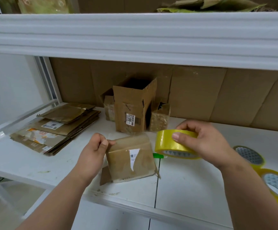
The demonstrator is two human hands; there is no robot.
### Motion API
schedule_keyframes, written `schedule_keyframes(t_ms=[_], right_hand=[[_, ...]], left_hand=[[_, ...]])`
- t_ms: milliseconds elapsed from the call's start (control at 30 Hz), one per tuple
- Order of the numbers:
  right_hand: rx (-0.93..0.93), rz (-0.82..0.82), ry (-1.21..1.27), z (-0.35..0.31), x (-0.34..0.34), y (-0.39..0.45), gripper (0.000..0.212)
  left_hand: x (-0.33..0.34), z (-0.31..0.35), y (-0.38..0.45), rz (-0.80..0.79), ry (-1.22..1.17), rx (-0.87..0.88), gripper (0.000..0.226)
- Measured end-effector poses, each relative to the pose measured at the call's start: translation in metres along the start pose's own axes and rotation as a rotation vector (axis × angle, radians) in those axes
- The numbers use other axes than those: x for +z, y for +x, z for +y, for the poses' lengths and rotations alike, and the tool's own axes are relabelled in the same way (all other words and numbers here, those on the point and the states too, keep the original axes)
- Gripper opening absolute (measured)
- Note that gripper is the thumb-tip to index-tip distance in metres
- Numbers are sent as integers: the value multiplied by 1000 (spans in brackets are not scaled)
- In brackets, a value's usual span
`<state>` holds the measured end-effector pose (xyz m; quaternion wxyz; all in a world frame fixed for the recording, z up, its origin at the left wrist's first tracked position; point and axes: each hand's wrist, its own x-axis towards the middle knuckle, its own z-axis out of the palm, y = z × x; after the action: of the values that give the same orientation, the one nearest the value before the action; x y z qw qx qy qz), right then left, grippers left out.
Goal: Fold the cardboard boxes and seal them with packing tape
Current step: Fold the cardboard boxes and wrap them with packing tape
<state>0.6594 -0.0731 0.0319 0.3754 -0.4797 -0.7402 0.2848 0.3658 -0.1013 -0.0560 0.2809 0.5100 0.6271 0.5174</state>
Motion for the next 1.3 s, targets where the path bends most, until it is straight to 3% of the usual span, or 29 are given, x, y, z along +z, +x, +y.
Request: schedule_keyframes(t_ms=[100, 267, 533, 700, 900, 1100, 1300], right_hand=[[60, -6, -12, 2, -4, 7, 26], [127, 23, -133, 3, -4, 25, 18], [184, -104, -371, -1, 14, 45, 28], [199, -153, -444, -2, 15, 49, 31], [212, -215, -525, -10, 16, 56, 30], [256, -253, -533, -9, 17, 64, 27], [294, -282, -497, 0, 15, 64, 26]], left_hand=[[-1, 0, -7, -19, -11, 30, 33], [1, 0, -21, -48, -52, 26, 26], [3, -3, -26, -33, -462, -210, 20], [10, -5, -24, 31, -664, -250, 29], [16, -6, -19, 129, -690, -336, 29], [25, -3, -17, 211, -632, -454, 14], [28, -9, -13, 187, -603, -612, 11]])
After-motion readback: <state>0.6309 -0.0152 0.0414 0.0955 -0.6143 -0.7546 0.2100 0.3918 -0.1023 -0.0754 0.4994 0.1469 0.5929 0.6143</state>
